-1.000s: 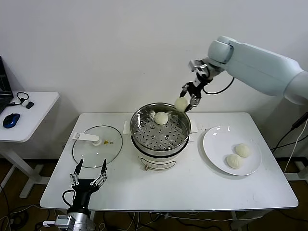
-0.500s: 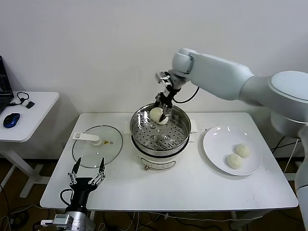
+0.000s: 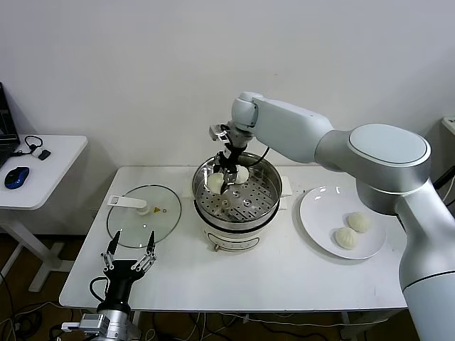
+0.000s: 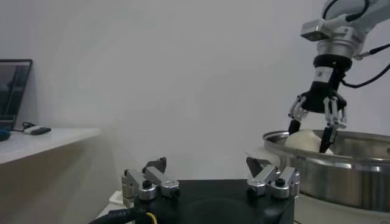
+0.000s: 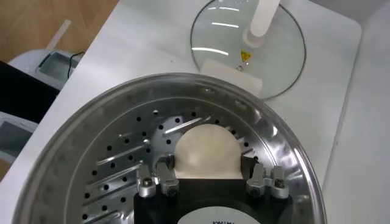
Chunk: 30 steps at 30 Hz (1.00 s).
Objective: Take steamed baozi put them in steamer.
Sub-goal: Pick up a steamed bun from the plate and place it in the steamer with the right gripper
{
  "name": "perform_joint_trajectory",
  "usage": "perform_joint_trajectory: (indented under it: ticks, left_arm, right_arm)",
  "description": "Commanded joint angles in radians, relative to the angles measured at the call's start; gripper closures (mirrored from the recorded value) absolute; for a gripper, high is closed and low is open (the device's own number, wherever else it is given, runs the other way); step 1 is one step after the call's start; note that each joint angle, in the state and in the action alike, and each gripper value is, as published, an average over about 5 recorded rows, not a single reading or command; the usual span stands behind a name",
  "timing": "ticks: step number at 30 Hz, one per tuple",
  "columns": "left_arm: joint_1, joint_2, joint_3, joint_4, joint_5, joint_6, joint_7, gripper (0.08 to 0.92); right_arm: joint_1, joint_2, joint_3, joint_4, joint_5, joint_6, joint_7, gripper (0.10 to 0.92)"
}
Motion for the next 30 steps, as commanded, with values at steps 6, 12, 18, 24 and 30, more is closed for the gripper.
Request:
perform_joint_trajectory:
  ticks: [6, 12, 18, 24, 30]
  left_arm:
    - [0.0, 0.001, 0.0, 0.004, -0.002, -0.001, 0.0, 0.177]
    - [0.0, 0.0, 0.0, 0.004, -0.002, -0.001, 0.0, 0.177]
    - [0.0, 0.0, -0.001, 0.004, -0.003, -0.002, 0.0, 0.177]
    - [0.001, 0.001, -0.003, 0.005, -0.004, -0.002, -0.001, 0.177]
    - [0.0, -0.002, -0.001, 0.004, -0.002, 0.0, -0.001, 0.177]
  right_arm:
    - [-0.039, 0.033, 0.017, -0.047, -0.043, 0.007, -0.003, 0.338]
    - [-0.044, 0.03, 0.026, -0.043, -0.057, 0.01, 0.0, 0.336]
    - [-0.049, 0.022, 0.037, -0.03, -0.078, 0.012, -0.002, 0.238]
    - [-0.027, -0.013, 0.045, 0.019, -0.07, 0.005, -0.011, 0.203]
    - [0.043, -0.082, 0.042, 0.091, -0.018, 0.0, -0.031, 0.203]
